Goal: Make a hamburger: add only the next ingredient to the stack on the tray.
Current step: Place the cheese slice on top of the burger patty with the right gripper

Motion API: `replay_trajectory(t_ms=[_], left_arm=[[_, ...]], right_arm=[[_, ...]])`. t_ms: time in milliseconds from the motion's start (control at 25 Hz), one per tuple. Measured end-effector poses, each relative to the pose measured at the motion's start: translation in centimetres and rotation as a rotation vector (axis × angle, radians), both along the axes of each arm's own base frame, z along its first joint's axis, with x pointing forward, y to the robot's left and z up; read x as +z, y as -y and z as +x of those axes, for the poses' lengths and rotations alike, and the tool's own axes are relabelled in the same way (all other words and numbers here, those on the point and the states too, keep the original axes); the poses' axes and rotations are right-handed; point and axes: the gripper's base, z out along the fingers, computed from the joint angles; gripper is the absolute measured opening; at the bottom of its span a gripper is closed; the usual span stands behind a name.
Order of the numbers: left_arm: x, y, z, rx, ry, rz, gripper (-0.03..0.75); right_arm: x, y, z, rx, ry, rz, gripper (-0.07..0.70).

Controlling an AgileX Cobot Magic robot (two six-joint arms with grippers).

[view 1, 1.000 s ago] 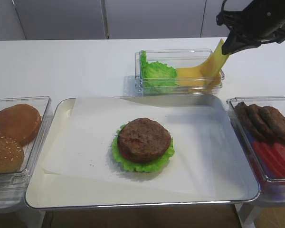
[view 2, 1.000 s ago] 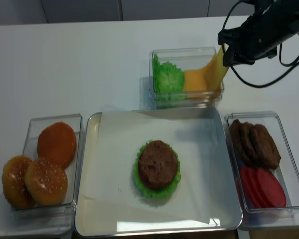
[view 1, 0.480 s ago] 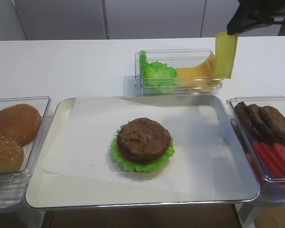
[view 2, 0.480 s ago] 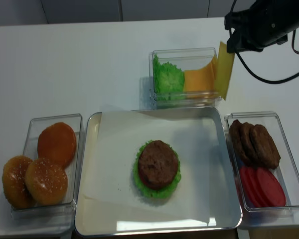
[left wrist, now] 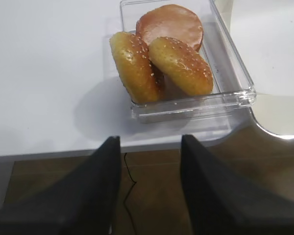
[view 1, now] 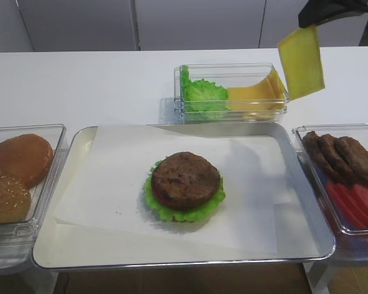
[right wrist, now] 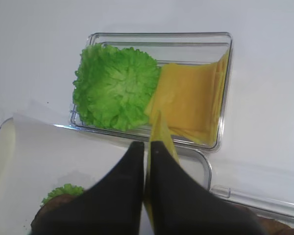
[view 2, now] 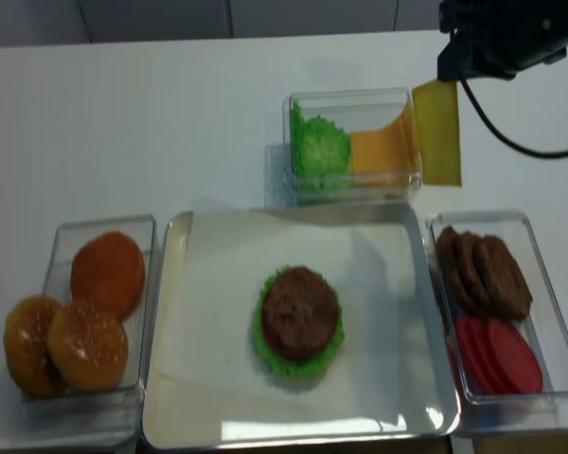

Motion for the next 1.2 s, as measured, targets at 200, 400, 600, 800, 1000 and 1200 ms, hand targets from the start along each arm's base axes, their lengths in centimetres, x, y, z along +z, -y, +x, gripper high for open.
replay_trajectory(t_ms=[200, 400, 600, 800, 1000, 1200], left_arm=[[0.0, 0.0, 0.0, 0.000, 0.000, 0.000, 0.302], [0.0, 0.0, 0.0, 0.000, 0.000, 0.000, 0.302], [0.0, 0.0, 0.0, 0.000, 0.000, 0.000, 0.302], [0.0, 0.0, 0.0, 0.000, 0.000, 0.000, 0.302], [0.0, 0.0, 0.0, 0.000, 0.000, 0.000, 0.302], [0.0, 0.0, 0.0, 0.000, 0.000, 0.000, 0.302]], right_arm=[[0.2, -0.1, -0.2, 0.005, -0.003, 0.011, 0.039], [0.2, -0.2, -0.3, 0.014, -0.013, 0.020, 0.039], [0.3, -0.2, -0.5, 0.021, -0.022, 0.026, 0.039], [0.8, -0.3, -2.0, 0.025, -0.009, 0.046, 0.039], [0.2, -0.2, -3.7, 0.036, -0.024, 0.050, 0.039], [0.0, -0.3, -4.9, 0.046, -0.027, 0.074, 0.039]])
